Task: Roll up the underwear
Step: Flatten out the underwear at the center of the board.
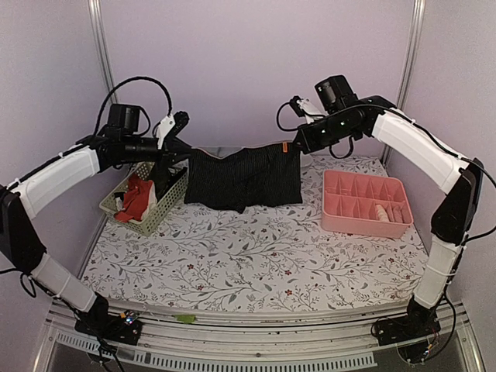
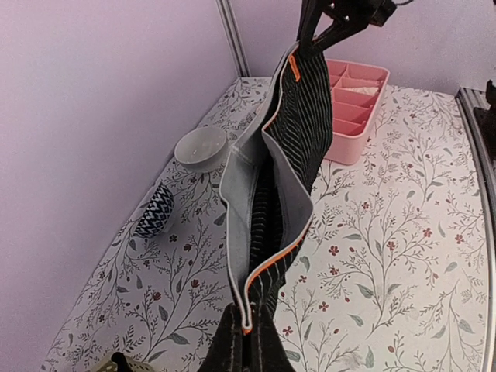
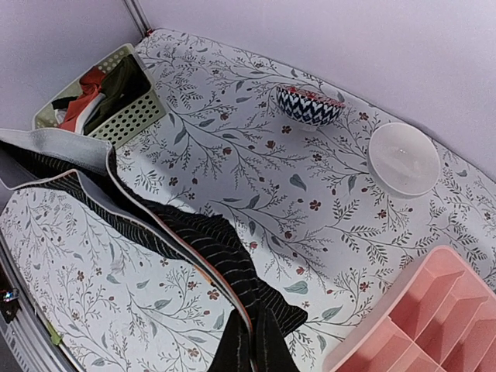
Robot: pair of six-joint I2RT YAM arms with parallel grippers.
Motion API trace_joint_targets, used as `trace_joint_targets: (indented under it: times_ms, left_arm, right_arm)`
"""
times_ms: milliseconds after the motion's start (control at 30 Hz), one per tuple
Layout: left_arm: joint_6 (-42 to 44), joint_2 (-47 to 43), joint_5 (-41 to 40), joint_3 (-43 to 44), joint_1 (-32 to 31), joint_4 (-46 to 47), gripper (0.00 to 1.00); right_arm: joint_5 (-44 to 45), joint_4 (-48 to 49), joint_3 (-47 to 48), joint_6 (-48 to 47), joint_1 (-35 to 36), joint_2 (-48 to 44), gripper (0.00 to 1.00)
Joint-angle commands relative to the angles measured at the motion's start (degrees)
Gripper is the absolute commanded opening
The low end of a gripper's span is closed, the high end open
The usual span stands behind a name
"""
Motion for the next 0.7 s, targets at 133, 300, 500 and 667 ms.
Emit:
trace_joint_targets:
  times_ms: [133, 300, 500, 667]
  left_arm:
    - [2.5, -12.8, 11.1, -6.6, 0.8, -9.8, 0.00]
    - [0.3, -20.3, 17.2, -8.4, 1.0, -17.1, 0.00]
    - [-13.7, -20.4, 10.4, -16.2, 1.1, -5.5, 0.00]
    - [-15.3, -2.3, -0.7, -13.6, 1.2, 1.9, 0.00]
  right_arm:
    - [-5.7, -2.2, -6.2, -1.4, 7.8, -9.0, 0.00]
    - [-5.3, -5.7, -7.7, 3.5, 15.6, -13.9, 0.00]
    - [-8.2, -4.9, -17.5, 8.0, 13.3, -13.1, 0.00]
    - [-8.5, -2.7, -21.8, 9.5, 4.9, -2.5, 0.00]
